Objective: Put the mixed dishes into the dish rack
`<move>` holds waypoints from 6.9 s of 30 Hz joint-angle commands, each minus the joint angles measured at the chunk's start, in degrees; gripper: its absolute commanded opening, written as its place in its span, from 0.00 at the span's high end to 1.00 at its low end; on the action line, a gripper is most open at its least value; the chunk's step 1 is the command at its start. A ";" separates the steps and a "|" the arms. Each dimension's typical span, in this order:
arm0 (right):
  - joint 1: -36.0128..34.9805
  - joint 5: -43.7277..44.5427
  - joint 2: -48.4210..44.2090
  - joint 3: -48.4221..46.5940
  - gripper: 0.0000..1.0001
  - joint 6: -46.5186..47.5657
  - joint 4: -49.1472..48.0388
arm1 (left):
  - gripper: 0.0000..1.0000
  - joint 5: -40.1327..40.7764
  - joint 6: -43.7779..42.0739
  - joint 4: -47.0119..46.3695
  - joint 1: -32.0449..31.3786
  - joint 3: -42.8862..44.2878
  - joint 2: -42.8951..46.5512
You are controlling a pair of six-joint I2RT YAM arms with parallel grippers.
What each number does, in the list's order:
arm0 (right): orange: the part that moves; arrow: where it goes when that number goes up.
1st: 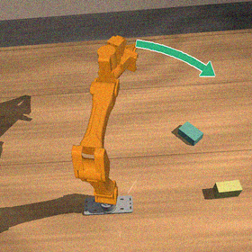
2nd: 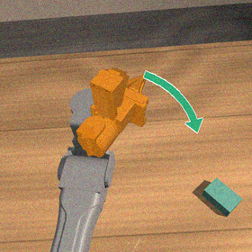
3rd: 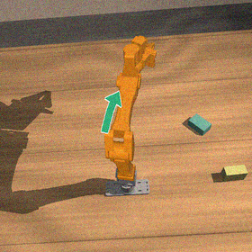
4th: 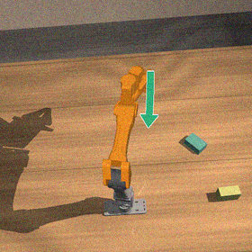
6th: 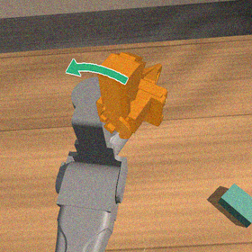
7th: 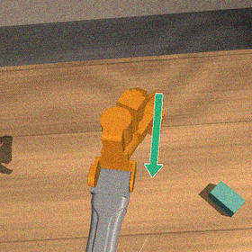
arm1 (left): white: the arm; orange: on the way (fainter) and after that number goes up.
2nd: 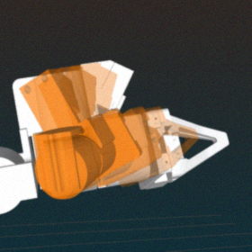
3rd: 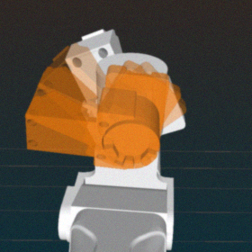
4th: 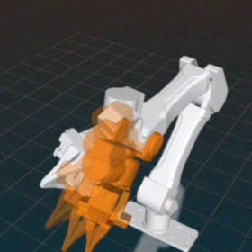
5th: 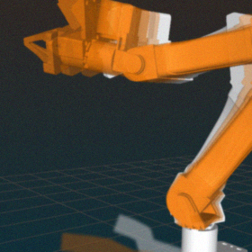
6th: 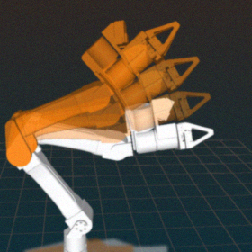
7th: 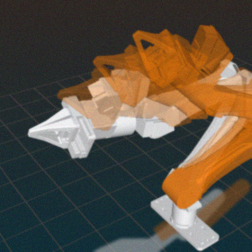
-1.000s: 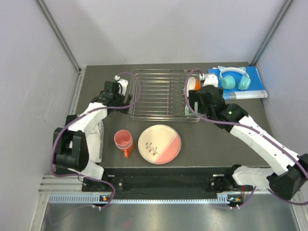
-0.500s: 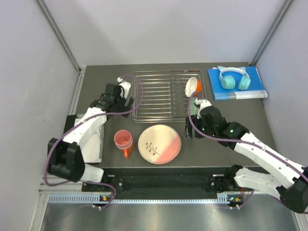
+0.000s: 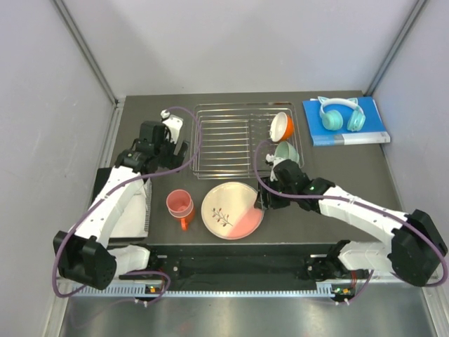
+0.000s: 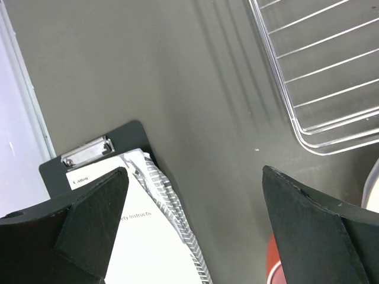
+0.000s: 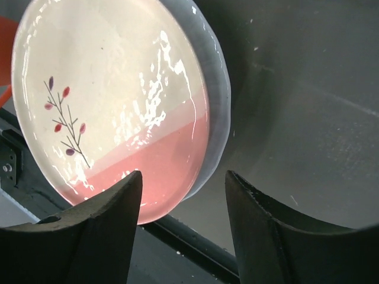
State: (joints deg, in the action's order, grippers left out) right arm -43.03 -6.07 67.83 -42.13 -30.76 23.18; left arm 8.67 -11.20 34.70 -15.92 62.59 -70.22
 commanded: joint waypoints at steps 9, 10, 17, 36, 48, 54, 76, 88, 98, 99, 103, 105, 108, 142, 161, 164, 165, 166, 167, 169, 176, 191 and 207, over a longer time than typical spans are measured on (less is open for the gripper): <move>-0.74 -6.06 7.22 1.09 0.47 -1.05 -8.23 | 0.01 -1.55 0.66 0.63 0.01 -1.41 2.98; -0.74 -6.50 7.66 1.17 0.48 -1.23 -9.11 | 0.01 -1.37 0.65 0.55 0.01 -1.68 3.07; -0.74 -8.70 11.88 -0.15 0.53 -0.97 -9.82 | 0.01 -0.14 -0.40 -0.07 0.02 -3.26 3.94; -0.92 -5.01 8.90 -4.10 0.52 -0.35 -3.93 | 0.01 -0.23 -0.58 -1.83 0.01 -5.19 4.56; -1.71 -6.06 8.28 -5.07 0.54 -0.70 -3.58 | 0.01 -0.14 -0.58 -2.70 0.01 -6.51 4.38; -2.41 -7.03 8.37 -5.68 0.53 -1.32 -3.67 | 0.01 -0.23 -0.31 -2.79 0.01 -6.95 4.47; -3.64 -10.90 17.86 -3.22 0.60 -3.34 -10.00 | 0.01 0.74 -1.45 -2.53 0.01 -7.13 5.70; -3.64 -9.23 15.93 -2.61 1.00 -4.04 -9.73 | 0.01 -2.50 -1.37 -0.43 0.01 -4.06 4.65; -3.65 -1.24 8.29 -4.89 1.00 -1.06 -5.88 | 0.01 -31.43 -2.77 8.73 -0.69 0.35 -2.81; -3.64 -0.71 6.89 -5.41 1.00 -0.62 -5.43 | 0.01 -31.78 -2.95 7.33 -0.78 0.08 -3.52; -3.64 1.49 3.80 -5.68 1.00 1.40 -3.85 | 0.01 -35.98 -2.60 5.56 -0.95 1.12 -7.30; -3.64 2.46 2.66 -5.86 1.00 2.20 -2.88 | 0.01 -37.66 -2.33 5.29 -1.30 2.27 -9.67; -3.73 3.25 2.74 -6.73 1.00 3.07 -1.91 | 0.01 -42.84 -2.25 5.38 -2.09 4.73 -12.13; -6.81 5.36 9.86 -26.60 1.00 8.00 4.06 | 0.05 -56.13 -5.94 3.71 -7.10 7.81 -22.16; -6.72 8.61 15.13 -31.17 1.00 11.60 4.33 | 1.00 -59.11 -12.79 14.25 -7.02 12.12 -22.16; -6.63 10.19 15.58 -32.05 1.00 11.60 4.15 | 1.00 -59.12 -13.23 15.83 -7.02 12.99 -22.07; -6.55 10.72 15.58 -32.22 1.00 11.69 4.07 | 1.00 -58.59 -13.41 16.01 -6.93 13.17 -21.90; -6.46 11.33 15.40 -32.49 0.95 12.13 4.15 | 1.00 -58.33 -13.49 16.45 -6.84 13.44 -21.63; -6.20 11.60 15.05 -32.66 0.81 12.48 4.24 | 1.00 -57.98 -13.58 16.80 -6.75 13.87 -21.37; -6.02 11.69 14.00 -32.40 0.64 13.62 3.81 | 1.00 -57.10 -13.85 17.24 -6.40 14.40 -20.32; -4.96 6.24 5.66 -19.18 0.32 16.35 -7.13 | 1.00 -53.76 -14.89 15.84 -6.40 15.11 -16.19; -4.52 -8.61 -2.62 -9.02 0.30 26.10 -20.10 | 1.00 -53.75 -27.81 22.50 -8.94 19.67 -13.37; 0.31 -27.38 4.41 -7.18 0.34 26.20 -25.35 | 1.00 -54.90 -31.60 28.50 -10.36 25.48 -12.14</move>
State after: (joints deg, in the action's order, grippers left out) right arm -43.70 -22.70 71.59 -49.71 -3.25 4.12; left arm -40.64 -42.63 62.81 -25.71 84.25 -85.36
